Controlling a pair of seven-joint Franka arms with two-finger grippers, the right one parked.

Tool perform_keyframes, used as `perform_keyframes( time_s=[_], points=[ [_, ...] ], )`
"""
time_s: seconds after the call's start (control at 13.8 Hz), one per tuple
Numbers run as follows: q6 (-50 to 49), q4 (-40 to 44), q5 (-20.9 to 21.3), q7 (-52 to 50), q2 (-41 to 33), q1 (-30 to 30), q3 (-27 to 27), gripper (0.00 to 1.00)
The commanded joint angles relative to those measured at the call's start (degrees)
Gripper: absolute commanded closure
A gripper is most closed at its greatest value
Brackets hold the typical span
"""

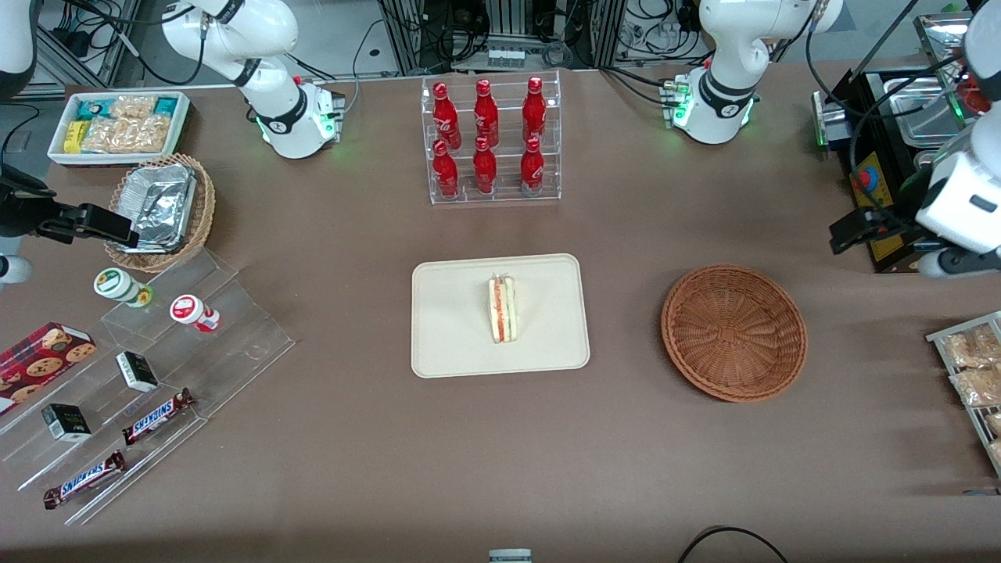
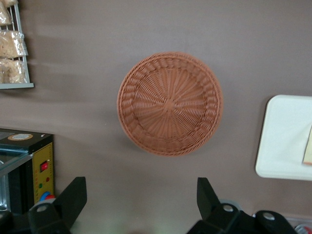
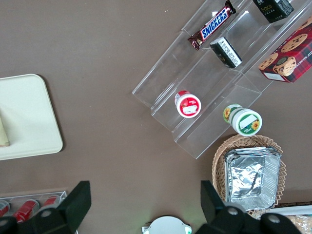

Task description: Place sandwich from basket to tray

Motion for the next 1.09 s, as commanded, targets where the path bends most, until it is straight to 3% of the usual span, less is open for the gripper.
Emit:
perform_keyframes(
  time_s=[0.0, 0.22, 0.58, 1.02],
  points=[
    [1.80, -6.65, -1.13, 3.73, -5.99, 0.41, 0.66, 0.00],
    [2.23, -5.87, -1.22, 4.27, -5.83, 0.23, 0.66, 0.00],
    [1.71, 2.55, -2.01, 4.36, -1.08, -0.12, -0.13, 0.00],
    [0.92, 3.62, -0.96, 7.88, -0.99, -0.03, -1.09, 0.00]
  ],
)
